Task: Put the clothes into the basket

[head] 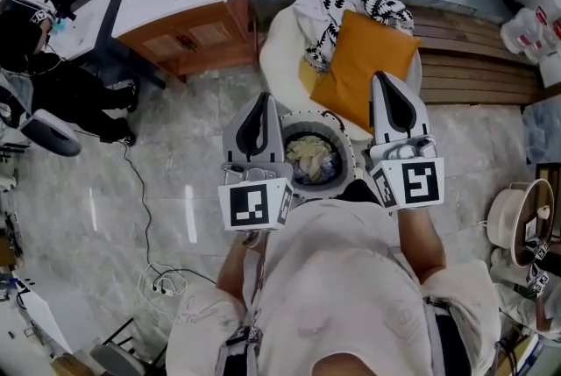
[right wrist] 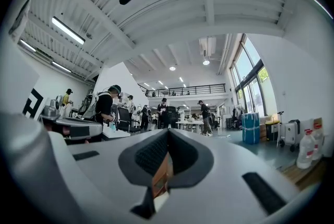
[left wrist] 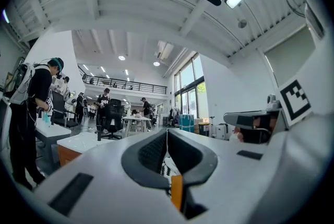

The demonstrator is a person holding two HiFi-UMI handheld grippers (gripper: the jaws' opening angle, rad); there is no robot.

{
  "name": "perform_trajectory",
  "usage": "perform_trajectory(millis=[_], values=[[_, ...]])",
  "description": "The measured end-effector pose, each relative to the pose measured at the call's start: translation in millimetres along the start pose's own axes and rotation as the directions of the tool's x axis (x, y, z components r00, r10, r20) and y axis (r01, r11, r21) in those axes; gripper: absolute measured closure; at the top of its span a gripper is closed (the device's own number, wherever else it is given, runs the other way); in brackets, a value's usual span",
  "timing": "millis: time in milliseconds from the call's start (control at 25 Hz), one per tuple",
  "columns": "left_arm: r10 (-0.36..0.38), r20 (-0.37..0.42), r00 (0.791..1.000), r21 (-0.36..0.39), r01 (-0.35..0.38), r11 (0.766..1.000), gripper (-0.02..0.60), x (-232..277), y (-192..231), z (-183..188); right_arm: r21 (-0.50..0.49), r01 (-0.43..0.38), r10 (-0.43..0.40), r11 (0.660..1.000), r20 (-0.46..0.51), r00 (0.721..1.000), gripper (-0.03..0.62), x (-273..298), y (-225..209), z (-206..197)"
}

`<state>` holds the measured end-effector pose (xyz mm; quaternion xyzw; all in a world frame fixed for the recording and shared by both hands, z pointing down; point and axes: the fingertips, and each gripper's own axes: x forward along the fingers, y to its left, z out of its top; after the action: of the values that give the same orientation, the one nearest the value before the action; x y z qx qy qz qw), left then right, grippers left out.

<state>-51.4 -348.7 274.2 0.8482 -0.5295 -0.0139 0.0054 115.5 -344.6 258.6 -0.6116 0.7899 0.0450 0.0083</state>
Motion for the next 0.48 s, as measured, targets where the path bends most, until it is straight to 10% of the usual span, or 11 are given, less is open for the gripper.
perform_trajectory(millis=[480], values=[[0.039, -0.020, 0.999, 0.004, -0.039, 0.999, 0.575, 5.6, 14.7, -8.2, -0.005, 0.001, -0.002, 1.000, -0.025, 1.000, 0.606, 6.0, 0.4, -8.4]])
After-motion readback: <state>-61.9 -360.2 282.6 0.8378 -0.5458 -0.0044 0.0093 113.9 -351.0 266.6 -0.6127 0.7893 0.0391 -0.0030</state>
